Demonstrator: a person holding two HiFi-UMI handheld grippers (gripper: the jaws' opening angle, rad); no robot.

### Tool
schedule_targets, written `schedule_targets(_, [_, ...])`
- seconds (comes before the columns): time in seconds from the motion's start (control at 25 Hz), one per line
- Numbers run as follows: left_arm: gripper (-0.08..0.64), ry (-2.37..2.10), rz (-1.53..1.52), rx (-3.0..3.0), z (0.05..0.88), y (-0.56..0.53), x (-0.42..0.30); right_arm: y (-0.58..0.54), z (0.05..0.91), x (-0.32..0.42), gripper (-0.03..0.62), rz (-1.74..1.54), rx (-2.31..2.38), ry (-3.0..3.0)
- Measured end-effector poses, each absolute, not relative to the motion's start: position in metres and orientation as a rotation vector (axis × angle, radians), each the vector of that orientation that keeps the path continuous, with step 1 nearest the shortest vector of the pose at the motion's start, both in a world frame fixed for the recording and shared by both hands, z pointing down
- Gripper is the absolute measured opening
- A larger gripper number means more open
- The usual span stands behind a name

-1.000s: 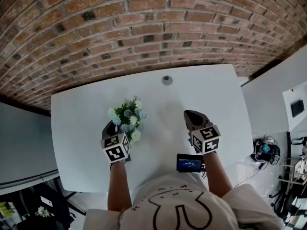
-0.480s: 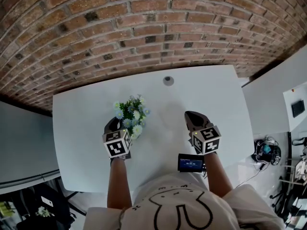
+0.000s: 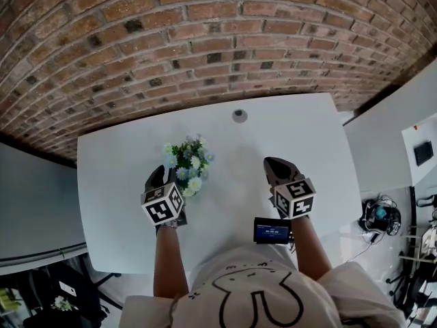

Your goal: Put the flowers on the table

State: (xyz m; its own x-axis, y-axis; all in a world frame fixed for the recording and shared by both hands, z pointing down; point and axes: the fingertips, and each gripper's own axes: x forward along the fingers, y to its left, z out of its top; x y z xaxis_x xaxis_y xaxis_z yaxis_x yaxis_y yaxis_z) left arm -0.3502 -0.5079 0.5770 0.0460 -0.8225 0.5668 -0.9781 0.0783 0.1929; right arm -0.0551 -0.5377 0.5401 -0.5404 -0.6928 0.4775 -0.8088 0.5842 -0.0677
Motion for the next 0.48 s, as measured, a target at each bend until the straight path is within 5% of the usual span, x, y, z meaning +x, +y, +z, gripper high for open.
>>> schedule_targets(0.48, [0.082, -1.823, 0.304, 1.820, 0.556, -0.474, -0.359, -0.502, 0.516, -0.058, 0.017, 0.339, 1.284, -2.448])
